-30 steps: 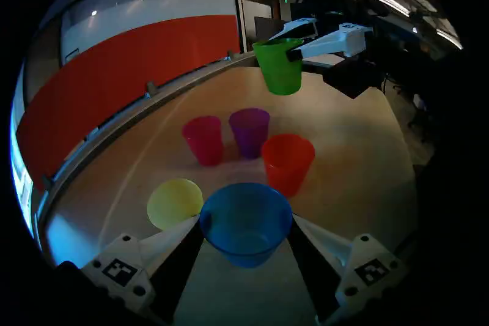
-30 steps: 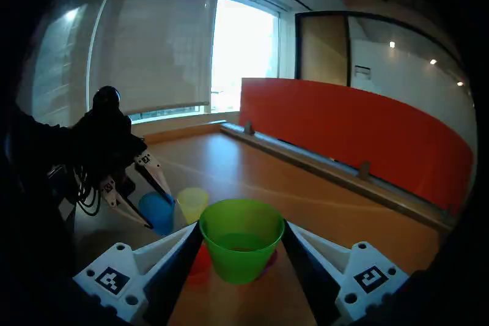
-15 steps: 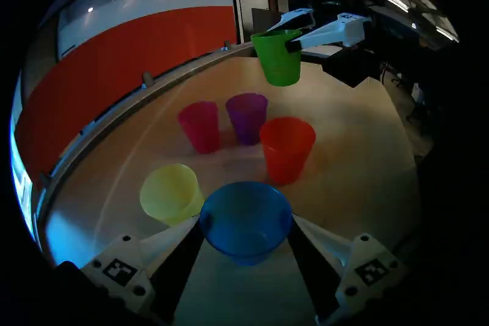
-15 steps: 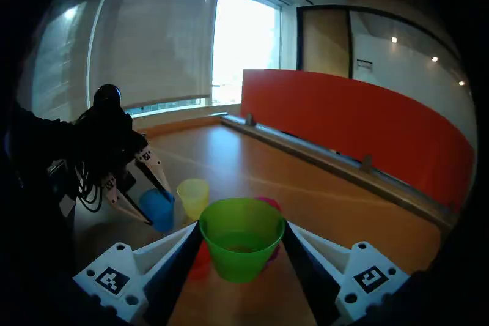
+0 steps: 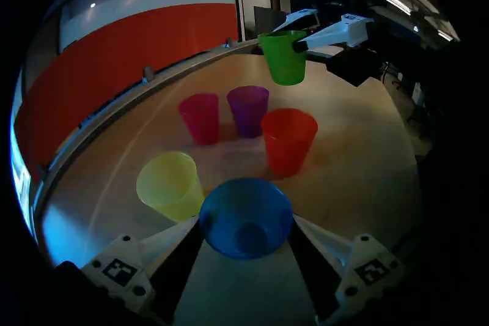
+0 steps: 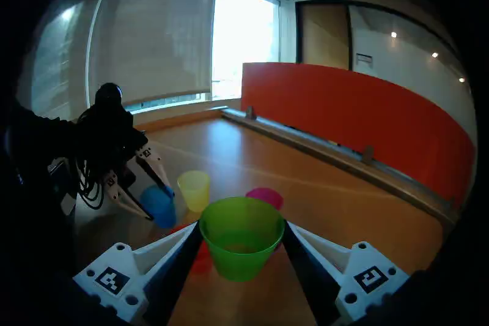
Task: Pour water
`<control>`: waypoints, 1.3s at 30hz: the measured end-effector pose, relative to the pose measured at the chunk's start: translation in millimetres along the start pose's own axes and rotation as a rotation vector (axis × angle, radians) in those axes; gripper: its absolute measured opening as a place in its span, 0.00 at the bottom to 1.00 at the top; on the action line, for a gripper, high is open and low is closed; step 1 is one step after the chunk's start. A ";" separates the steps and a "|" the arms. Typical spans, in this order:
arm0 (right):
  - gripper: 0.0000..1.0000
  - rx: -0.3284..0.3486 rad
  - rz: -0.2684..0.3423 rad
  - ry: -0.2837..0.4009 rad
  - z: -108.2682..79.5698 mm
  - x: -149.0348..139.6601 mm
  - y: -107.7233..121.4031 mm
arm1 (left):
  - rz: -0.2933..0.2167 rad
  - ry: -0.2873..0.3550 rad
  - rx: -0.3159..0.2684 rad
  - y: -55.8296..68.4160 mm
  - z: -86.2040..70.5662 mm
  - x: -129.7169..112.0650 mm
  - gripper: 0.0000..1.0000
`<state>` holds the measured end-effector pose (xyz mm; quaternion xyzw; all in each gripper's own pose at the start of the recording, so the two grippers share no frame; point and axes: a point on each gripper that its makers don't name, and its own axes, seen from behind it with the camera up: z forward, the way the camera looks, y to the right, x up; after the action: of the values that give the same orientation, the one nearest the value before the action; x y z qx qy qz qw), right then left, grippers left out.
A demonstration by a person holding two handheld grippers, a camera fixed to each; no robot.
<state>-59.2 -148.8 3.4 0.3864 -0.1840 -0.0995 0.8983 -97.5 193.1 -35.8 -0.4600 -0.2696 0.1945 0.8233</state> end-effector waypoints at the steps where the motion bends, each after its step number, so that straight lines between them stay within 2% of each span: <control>1: 0.92 0.001 0.002 -0.005 0.0 -2.6 -0.6 | -0.001 -0.002 0.001 -0.5 -0.2 -1.3 0.88; 9: 0.92 0.008 0.015 -0.037 0.4 -19.8 -6.0 | 0.019 -0.026 0.009 -2.0 -0.6 -11.3 0.89; 15: 0.92 0.007 0.029 -0.052 -1.5 -29.1 -7.2 | 0.012 -0.034 0.006 -1.9 -3.1 -12.6 0.97; 21: 0.92 0.011 0.038 -0.071 -2.3 -40.8 -9.9 | -0.004 -0.061 0.015 -5.1 -6.3 -21.2 0.98; 27: 0.92 0.016 0.041 -0.099 0.0 -54.8 -12.5 | 0.007 -0.074 0.015 -3.5 -11.6 -26.9 0.98; 39: 0.92 0.026 0.049 -0.139 9.4 -79.7 -17.3 | 0.001 -0.069 0.031 -5.6 -25.8 -28.8 0.98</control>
<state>-136.4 -141.2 -23.5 0.3857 -0.2565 -0.1014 0.8804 -103.4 157.0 -49.7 -0.4406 -0.2946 0.2148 0.8203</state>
